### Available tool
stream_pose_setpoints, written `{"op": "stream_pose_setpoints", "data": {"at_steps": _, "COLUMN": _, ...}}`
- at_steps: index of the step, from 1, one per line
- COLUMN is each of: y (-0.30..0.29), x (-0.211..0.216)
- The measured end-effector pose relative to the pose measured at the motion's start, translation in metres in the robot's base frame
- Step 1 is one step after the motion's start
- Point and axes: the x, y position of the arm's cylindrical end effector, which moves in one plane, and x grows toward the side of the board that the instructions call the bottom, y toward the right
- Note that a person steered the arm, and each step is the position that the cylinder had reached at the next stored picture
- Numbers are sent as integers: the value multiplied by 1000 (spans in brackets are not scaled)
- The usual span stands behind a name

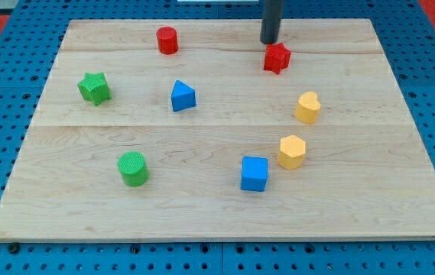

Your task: Move your arm to the left of the green circle

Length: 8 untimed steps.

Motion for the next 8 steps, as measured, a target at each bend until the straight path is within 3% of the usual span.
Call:
{"op": "stream_pose_setpoints", "data": {"at_steps": 1, "y": -51, "x": -27}}
{"op": "stream_pose_setpoints", "data": {"at_steps": 2, "y": -10, "x": 39}}
{"op": "stream_pose_setpoints", "data": {"at_steps": 3, "y": 38, "x": 72}}
{"op": "stream_pose_setpoints", "data": {"at_steps": 4, "y": 24, "x": 55}}
{"op": "stream_pose_setpoints", "data": {"at_steps": 5, "y": -50, "x": 44}}
{"op": "stream_pose_setpoints", "data": {"at_steps": 7, "y": -58, "x": 216}}
{"op": "stream_pose_setpoints", "data": {"at_steps": 8, "y": -120, "x": 255}}
